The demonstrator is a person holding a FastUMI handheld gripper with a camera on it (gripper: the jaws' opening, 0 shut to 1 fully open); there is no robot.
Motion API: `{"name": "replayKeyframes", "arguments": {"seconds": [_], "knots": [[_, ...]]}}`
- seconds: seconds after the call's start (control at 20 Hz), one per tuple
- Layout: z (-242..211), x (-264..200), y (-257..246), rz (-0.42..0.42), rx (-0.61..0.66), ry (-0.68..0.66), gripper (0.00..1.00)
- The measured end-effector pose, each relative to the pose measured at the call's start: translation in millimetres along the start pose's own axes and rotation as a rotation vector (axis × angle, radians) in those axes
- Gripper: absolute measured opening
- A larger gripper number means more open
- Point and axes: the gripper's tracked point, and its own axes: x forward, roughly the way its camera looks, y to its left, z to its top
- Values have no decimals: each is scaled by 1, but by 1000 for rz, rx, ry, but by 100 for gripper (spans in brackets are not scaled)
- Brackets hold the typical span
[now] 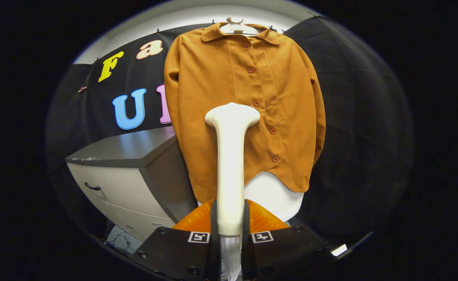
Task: Iron the clothes twice with a garment steamer, once on the left side and once on the right side.
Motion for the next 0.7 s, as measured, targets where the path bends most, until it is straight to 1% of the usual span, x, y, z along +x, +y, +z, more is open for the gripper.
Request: {"name": "replayKeyframes", "arguments": {"seconds": [0.15,0.35,0.5,0.7], "knots": [[-11,-15,-11,-10,23,30,24],[-6,-39,-20,-9,19,25,24],[18,-58,-24,1,8,-10,24],[70,-89,-29,20,-16,-106,24]]}}
